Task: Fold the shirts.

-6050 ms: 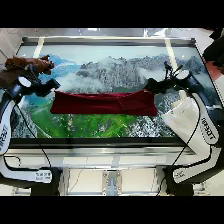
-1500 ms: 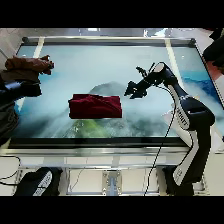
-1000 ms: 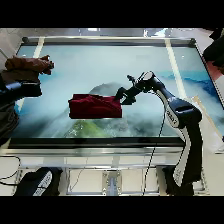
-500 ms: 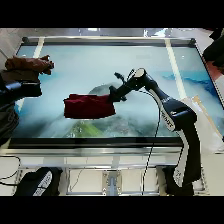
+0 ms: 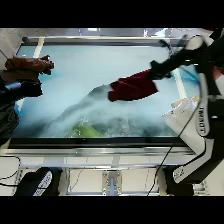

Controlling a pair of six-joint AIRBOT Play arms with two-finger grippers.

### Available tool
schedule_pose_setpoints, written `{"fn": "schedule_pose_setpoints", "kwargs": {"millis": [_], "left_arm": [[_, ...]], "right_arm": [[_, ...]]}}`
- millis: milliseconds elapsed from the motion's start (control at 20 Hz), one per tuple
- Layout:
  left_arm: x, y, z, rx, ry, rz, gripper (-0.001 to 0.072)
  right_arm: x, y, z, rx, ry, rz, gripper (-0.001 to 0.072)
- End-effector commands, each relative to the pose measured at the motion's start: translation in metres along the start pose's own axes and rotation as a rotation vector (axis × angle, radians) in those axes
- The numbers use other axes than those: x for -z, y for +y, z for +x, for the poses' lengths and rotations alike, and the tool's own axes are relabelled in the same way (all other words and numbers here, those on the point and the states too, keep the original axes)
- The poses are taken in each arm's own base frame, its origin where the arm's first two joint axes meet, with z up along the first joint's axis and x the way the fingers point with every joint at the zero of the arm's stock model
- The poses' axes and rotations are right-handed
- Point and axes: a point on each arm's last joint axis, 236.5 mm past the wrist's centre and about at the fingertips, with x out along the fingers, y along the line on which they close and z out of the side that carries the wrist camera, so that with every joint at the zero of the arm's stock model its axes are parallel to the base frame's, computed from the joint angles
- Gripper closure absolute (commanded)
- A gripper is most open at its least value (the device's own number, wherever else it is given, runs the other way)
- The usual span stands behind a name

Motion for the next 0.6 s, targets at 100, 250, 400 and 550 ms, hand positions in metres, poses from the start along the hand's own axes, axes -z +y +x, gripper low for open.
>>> {"fn": "schedule_pose_setpoints", "kwargs": {"millis": [100, 250, 400, 550], "left_arm": [[0.000, 0.000, 0.000, 0.002, -0.001, -0.002, 0.0697], [0.000, 0.000, 0.000, 0.002, -0.001, -0.002, 0.0696], [0.000, 0.000, 0.000, 0.002, -0.001, -0.003, 0.0696], [0.000, 0.000, 0.000, 0.002, -0.001, -0.002, 0.0696]], "right_arm": [[0.063, -0.122, -0.155, 0.253, -0.182, 0.301, 0.0700], [0.140, -0.180, -0.190, 0.362, -0.184, 0.472, 0.0700], [0.239, -0.222, -0.169, 0.360, -0.108, 0.733, 0.0699], [0.311, -0.247, -0.136, 0.326, -0.093, 0.966, 0.0698]]}}
